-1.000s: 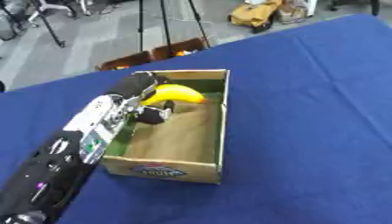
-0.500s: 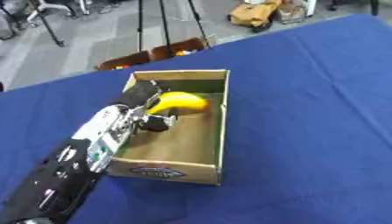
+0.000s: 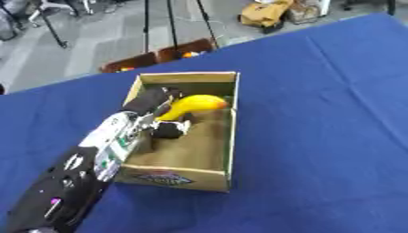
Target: Pick up objects on the table and place them in the box.
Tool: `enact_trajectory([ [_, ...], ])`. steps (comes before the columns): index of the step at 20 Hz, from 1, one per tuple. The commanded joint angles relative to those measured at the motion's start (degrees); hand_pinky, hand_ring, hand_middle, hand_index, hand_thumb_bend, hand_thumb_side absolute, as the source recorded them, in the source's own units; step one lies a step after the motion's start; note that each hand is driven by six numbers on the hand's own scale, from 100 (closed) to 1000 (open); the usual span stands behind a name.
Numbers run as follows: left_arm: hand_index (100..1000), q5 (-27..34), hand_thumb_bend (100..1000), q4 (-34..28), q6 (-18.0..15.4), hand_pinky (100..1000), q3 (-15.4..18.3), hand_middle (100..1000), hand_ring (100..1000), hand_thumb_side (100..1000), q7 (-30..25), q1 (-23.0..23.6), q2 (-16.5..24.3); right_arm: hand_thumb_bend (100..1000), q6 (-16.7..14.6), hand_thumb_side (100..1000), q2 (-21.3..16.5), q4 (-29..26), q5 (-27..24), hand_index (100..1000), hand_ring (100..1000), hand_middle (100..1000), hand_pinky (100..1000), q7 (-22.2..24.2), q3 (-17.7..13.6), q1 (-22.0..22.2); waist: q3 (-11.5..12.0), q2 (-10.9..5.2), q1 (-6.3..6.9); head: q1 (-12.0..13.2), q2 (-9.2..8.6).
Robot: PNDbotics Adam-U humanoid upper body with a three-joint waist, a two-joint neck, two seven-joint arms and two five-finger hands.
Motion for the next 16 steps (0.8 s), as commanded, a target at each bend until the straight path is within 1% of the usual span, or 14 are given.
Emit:
enact_trajectory([
  [1,1000,-1.9,100,-2.0,-0.3,753,-0.1,924,883,455,-2.2,-0.9,1.0,100,0.0,1000,-0.5,-0.8,0.2,929,874,745,796,-0.1,-0.2,-0.9,0.1,-1.11,-0.69,0.0,-0.62],
  [3,1000,-2.8,100,-2.6,-0.5,775,-0.2,949,896,445,-3.7,-0.9,1.0,100,0.0,1000,-0.4,-0.8,0.2,929,874,745,795,-0.1,-0.2,-1.0,0.2,-1.15,-0.75,0.0,-0.62],
  [7,1000,-3.6,100,-4.7,-0.7,768,-0.1,948,893,445,-5.3,-0.9,1.3,100,0.0,1000,-0.4,-0.8,0.2,930,874,745,795,-0.1,-0.2,-1.0,0.3,-1.2,-0.85,-0.1,-0.47],
  [8,1000,-3.6,100,-5.5,-0.7,760,-0.1,943,889,457,-5.5,-0.9,1.4,100,0.0,1000,-0.4,-0.8,0.2,930,874,746,795,-0.2,-0.2,-1.0,0.3,-1.22,-0.87,-0.2,-0.39],
  [11,1000,-2.5,100,-9.8,-0.4,731,0.2,933,874,535,-5.3,-0.9,2.0,100,0.0,1000,-0.5,-0.8,0.3,930,874,746,795,-0.2,-0.2,-0.9,0.5,-1.28,-0.93,-0.4,0.0],
  [12,996,-1.6,100,-11.6,-0.2,707,0.4,922,860,1000,-5.0,-0.9,2.3,100,0.0,1000,-0.5,-0.8,0.3,930,873,746,795,-0.2,-0.2,-0.9,0.5,-1.3,-0.94,-0.5,0.23],
  [13,989,0.2,100,-14.4,0.0,672,0.8,904,839,684,-4.2,-0.8,2.8,100,0.0,1000,-0.5,-0.8,0.3,930,873,746,795,-0.3,-0.3,-0.8,0.7,-1.37,-0.97,-0.8,0.67],
  [14,985,2.8,100,-17.6,0.4,639,1.4,885,819,779,-3.3,-0.5,3.5,100,0.0,1000,-0.5,-0.8,0.3,930,873,746,794,-0.3,-0.3,-0.7,0.8,-1.44,-0.99,-1.3,1.27],
  [16,980,10.7,100,-24.0,2.0,592,2.5,858,790,896,-0.7,0.7,5.0,100,0.0,1000,-0.6,-0.8,0.4,930,873,747,794,-0.5,-0.5,-0.6,1.2,-1.61,-1.09,-2.4,2.66],
])
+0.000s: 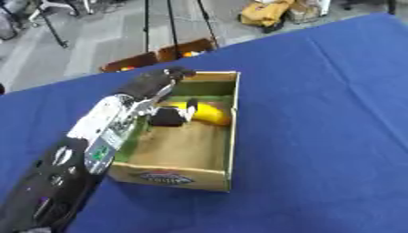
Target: Pick up objects on the table and place them in the box.
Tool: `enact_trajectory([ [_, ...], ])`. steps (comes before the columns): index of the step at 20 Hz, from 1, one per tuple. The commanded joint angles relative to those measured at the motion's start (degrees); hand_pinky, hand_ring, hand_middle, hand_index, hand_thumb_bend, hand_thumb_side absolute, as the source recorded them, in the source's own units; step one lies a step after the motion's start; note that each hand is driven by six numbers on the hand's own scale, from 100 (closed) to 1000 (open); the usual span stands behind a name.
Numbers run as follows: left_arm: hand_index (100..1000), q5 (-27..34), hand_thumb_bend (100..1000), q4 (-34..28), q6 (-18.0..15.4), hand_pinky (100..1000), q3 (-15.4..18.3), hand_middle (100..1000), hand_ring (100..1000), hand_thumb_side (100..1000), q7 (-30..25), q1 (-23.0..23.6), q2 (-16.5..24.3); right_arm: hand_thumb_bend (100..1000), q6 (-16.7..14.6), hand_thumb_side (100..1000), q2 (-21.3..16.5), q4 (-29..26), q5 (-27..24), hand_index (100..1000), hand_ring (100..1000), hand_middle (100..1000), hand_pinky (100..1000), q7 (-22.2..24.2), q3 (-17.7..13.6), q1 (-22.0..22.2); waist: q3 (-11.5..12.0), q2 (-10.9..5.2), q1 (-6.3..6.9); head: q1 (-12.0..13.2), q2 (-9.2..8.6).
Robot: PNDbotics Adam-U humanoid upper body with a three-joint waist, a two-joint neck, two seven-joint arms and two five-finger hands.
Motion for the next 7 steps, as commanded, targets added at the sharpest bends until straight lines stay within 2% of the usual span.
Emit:
enact_trajectory([
  [1,971,12.1,100,-10.5,2.2,567,2.3,837,776,934,4.2,0.7,3.6,100,0.0,1000,-0.6,-0.8,0.4,930,873,747,794,-0.5,-0.5,-0.5,0.5,-1.58,-1.13,-1.7,2.17],
  [4,959,28.2,100,-18.8,4.2,525,3.7,807,747,956,10.9,3.1,6.9,100,0.1,1000,-0.6,-0.8,0.6,930,873,749,793,-0.8,-0.8,-0.2,1.2,-1.89,-1.37,-2.6,3.58],
  [7,908,42.7,100,-26.0,3.9,486,6.2,755,727,930,20.2,6.1,9.4,100,0.1,1000,-0.6,-0.8,0.8,930,873,750,793,-1.1,-1.0,0.0,2.1,-2.12,-1.76,-2.8,4.33],
])
